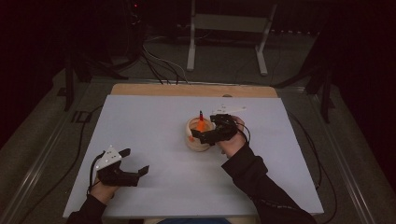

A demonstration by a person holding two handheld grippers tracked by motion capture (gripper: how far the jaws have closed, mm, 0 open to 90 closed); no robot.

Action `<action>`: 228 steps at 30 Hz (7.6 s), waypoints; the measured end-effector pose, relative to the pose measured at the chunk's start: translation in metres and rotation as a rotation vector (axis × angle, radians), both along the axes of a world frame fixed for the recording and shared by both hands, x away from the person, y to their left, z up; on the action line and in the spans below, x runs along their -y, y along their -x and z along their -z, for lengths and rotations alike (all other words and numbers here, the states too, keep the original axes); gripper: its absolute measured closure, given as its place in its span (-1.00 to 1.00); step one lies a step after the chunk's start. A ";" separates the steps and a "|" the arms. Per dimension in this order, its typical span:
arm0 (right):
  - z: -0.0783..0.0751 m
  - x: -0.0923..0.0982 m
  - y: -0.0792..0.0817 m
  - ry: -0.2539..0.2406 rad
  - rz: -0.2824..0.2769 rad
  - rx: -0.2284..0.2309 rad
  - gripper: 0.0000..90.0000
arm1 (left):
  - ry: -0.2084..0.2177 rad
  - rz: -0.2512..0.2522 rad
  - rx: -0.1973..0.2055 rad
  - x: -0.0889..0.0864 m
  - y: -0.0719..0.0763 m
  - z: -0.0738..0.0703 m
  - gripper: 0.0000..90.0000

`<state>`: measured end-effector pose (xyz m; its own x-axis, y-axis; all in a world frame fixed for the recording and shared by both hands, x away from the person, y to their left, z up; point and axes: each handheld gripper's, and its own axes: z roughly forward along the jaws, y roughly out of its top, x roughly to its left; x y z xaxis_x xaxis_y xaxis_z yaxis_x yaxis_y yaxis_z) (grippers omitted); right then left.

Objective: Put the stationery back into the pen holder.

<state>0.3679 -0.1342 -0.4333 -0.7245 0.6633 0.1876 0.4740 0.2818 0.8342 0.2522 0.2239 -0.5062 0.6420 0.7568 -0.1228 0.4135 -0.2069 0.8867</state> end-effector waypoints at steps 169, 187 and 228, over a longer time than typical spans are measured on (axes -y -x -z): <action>0.056 0.052 -0.041 0.790 -0.340 -0.305 0.46 | -0.002 0.000 0.005 0.000 0.000 -0.001 -0.99; 0.045 0.064 -0.029 0.697 -0.327 -0.290 0.46 | -0.002 0.002 0.003 0.000 0.000 -0.001 -0.99; 0.023 0.088 -0.005 0.407 -0.185 -0.176 0.46 | 0.004 0.000 0.003 0.000 0.000 -0.001 -0.99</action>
<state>0.3727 -0.2221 -0.4558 -0.8182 0.5708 0.0694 0.5088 0.6623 0.5500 0.2520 0.2243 -0.5053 0.6426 0.7561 -0.1238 0.4110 -0.2038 0.8886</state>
